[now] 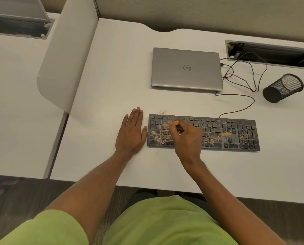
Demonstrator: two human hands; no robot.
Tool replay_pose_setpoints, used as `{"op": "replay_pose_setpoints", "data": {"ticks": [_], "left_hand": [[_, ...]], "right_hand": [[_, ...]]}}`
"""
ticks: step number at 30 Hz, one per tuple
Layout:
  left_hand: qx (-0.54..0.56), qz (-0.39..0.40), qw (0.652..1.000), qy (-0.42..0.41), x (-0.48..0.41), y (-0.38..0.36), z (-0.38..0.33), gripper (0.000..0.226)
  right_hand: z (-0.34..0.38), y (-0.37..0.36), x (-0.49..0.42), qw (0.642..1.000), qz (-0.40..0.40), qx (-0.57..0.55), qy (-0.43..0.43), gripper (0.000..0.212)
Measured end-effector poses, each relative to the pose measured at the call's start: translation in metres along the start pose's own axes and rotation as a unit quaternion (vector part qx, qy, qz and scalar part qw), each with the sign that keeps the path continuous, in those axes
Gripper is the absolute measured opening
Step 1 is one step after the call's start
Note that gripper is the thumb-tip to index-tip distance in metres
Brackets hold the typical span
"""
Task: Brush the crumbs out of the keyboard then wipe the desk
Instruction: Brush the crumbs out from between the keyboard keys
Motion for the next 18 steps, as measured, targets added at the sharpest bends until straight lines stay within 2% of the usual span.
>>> {"op": "replay_pose_setpoints", "data": {"ticks": [6, 12, 18], "left_hand": [[-0.004, 0.003, 1.0, 0.001, 0.0, -0.001, 0.0, 0.07], [0.001, 0.006, 1.0, 0.004, 0.0, -0.001, 0.001, 0.069], [-0.002, 0.013, 1.0, 0.003, 0.0, -0.001, 0.001, 0.069]], "right_hand": [[-0.006, -0.005, 0.01, 0.999, 0.046, 0.026, 0.015, 0.014], [0.004, -0.007, 0.008, 0.996, 0.043, 0.033, 0.076, 0.01], [0.005, -0.023, -0.003, 0.999, 0.04, 0.013, 0.031, 0.011]]}}
Point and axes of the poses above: each hand's wrist, its own x-axis away from the middle knuckle, its own y-axis out of the back of the hand, z = x × y, the point moved 4 cm from there along -x, towards the middle knuckle, and after that the axes turned 8 degrees about z, right-handed, at the moved point
